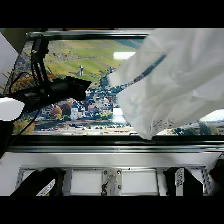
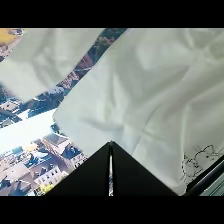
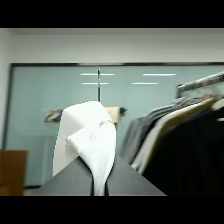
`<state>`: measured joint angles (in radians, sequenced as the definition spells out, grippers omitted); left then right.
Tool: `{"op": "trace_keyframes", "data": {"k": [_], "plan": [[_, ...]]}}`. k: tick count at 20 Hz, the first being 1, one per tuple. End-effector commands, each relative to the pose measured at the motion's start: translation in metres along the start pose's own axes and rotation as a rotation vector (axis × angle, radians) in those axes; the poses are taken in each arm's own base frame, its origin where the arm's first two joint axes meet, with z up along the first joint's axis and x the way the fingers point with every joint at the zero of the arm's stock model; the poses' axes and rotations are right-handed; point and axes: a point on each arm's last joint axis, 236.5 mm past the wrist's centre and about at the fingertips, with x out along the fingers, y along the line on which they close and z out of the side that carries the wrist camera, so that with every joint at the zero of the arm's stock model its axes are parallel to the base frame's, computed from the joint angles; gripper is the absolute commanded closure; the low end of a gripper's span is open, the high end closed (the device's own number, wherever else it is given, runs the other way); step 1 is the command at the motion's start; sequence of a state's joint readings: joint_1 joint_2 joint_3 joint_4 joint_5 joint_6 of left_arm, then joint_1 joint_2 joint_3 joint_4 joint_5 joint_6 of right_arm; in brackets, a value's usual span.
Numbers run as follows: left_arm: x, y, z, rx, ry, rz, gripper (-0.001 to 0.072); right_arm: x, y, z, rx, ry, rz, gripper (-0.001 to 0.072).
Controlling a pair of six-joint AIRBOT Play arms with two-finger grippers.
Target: Fold the clothes and pants, and hang the long-sleeved shirts on hangers.
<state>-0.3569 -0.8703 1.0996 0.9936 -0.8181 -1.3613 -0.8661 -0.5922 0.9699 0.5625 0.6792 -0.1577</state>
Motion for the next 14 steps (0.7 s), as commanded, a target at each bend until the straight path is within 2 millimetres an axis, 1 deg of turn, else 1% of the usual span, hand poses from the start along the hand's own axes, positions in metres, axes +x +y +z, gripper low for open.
{"op": "trace_keyframes", "data": {"k": [1, 3, 5, 8, 11, 13, 14], "plan": [[0.009, 0.005, -0.005, -0.009, 0.024, 0.004, 0.0696, -0.021, -0.063, 0.049, -0.121, -0.101, -0.251, 0.0705], [0.011, 0.006, -0.007, -0.011, 0.03, 0.006, 0.0696, -0.027, -0.089, 0.069, -0.166, -0.135, -0.347, 0.0705], [0.011, 0.006, -0.007, -0.01, 0.03, 0.006, 0.0696, -0.028, -0.109, 0.084, -0.204, -0.145, -0.415, 0.0705], [0.011, 0.006, -0.007, -0.01, 0.03, 0.006, 0.0695, -0.023, -0.128, 0.104, -0.231, -0.162, -0.479, 0.0705], [0.011, 0.006, -0.007, -0.01, 0.032, 0.006, 0.0695, -0.015, -0.138, 0.121, -0.252, -0.179, -0.507, 0.0705], [0.011, 0.006, -0.008, -0.01, 0.037, 0.005, 0.0695, -0.015, -0.144, 0.13, -0.256, -0.189, -0.544, 0.0705], [0.011, 0.006, -0.008, -0.006, 0.037, 0.009, 0.0695, -0.015, -0.144, 0.134, -0.263, -0.193, -0.549, 0.0705]]}}
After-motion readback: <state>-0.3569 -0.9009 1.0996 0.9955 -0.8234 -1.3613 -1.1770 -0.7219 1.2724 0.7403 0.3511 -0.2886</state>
